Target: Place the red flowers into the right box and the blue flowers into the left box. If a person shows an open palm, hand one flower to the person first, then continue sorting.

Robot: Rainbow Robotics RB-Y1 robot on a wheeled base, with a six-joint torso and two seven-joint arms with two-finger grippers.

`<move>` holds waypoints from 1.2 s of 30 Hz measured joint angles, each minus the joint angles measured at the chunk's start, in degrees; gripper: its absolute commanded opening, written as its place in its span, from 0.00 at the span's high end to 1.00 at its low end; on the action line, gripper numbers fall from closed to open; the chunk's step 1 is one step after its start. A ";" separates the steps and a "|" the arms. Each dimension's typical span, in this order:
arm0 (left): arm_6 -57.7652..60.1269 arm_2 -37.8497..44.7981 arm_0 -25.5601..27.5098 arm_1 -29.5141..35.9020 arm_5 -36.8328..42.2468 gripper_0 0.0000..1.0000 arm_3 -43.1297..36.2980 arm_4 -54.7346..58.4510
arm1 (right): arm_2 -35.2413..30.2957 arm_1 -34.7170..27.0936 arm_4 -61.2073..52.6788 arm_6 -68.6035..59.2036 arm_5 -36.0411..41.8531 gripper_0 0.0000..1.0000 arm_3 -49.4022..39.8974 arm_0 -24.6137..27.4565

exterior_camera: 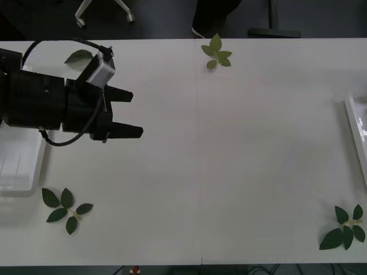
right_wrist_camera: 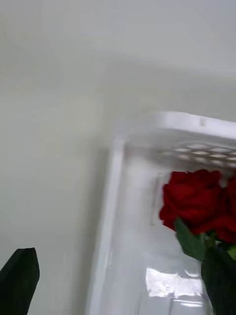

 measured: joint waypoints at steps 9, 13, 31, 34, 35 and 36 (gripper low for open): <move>-0.01 1.06 -3.68 6.31 0.95 0.00 0.00 3.14 | -1.30 0.00 -14.84 15.31 5.09 0.03 -8.06 0.00; -0.01 1.07 -3.87 7.39 1.26 0.00 0.00 4.29 | -3.73 0.00 -23.85 24.06 6.90 0.04 -10.67 0.00; -8.99 1.07 -1.16 9.60 -0.49 0.00 0.00 7.32 | -4.08 4.76 -32.27 53.54 9.22 0.04 -22.51 0.00; -8.98 1.07 -1.16 9.60 -1.26 0.00 0.00 7.91 | -4.08 5.02 -33.76 53.54 10.68 0.04 -24.48 0.00; -8.98 1.07 -1.16 9.60 -1.36 0.00 0.00 8.10 | -4.08 5.02 -34.17 53.54 11.08 0.03 -25.15 0.00; -8.98 1.07 -1.16 9.60 -1.36 0.00 0.00 8.20 | -4.08 5.02 -34.40 53.54 11.49 0.03 -25.70 0.00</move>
